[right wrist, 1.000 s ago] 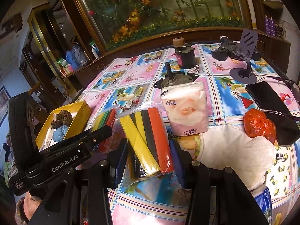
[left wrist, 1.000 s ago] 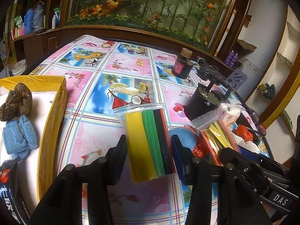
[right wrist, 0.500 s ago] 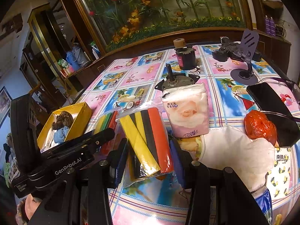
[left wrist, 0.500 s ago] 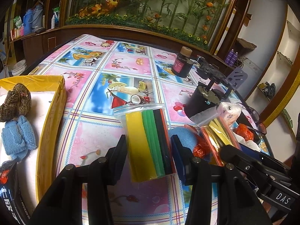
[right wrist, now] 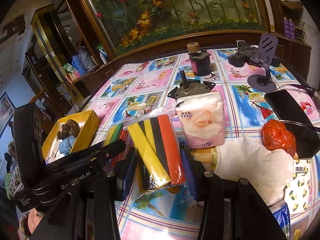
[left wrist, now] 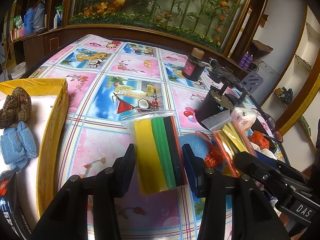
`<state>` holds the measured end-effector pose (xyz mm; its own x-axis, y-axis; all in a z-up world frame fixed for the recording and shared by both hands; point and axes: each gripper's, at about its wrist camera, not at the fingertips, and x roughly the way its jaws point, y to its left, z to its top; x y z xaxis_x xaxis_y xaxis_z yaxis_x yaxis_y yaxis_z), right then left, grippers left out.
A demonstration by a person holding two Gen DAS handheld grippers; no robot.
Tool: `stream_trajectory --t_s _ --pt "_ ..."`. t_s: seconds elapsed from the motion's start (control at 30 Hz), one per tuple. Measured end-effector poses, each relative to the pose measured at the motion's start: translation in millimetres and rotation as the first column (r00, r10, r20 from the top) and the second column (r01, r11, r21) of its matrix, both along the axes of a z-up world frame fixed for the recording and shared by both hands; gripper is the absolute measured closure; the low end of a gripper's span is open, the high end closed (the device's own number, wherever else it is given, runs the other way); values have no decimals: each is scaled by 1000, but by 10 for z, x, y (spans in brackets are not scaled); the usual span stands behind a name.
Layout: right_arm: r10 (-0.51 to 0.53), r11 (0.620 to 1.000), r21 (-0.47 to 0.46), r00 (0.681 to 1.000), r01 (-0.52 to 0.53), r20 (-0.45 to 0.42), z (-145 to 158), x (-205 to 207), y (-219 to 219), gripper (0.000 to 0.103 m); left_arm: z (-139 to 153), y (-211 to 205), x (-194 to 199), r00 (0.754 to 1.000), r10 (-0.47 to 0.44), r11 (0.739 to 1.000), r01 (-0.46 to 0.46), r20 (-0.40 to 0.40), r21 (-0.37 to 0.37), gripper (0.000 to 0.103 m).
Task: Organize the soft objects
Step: 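Lift both sponge packs off the tablecloth with both tools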
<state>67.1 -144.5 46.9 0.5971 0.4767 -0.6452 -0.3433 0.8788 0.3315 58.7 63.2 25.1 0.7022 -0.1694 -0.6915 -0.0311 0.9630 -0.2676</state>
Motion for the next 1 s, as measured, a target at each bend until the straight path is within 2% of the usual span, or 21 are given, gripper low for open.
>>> stream_trajectory --t_s 1.0 --pt "-17 999 28 999 18 -30 -40 7 -58 54 -11 -28 -25 1000 -13 1000 13 -1 3 58"
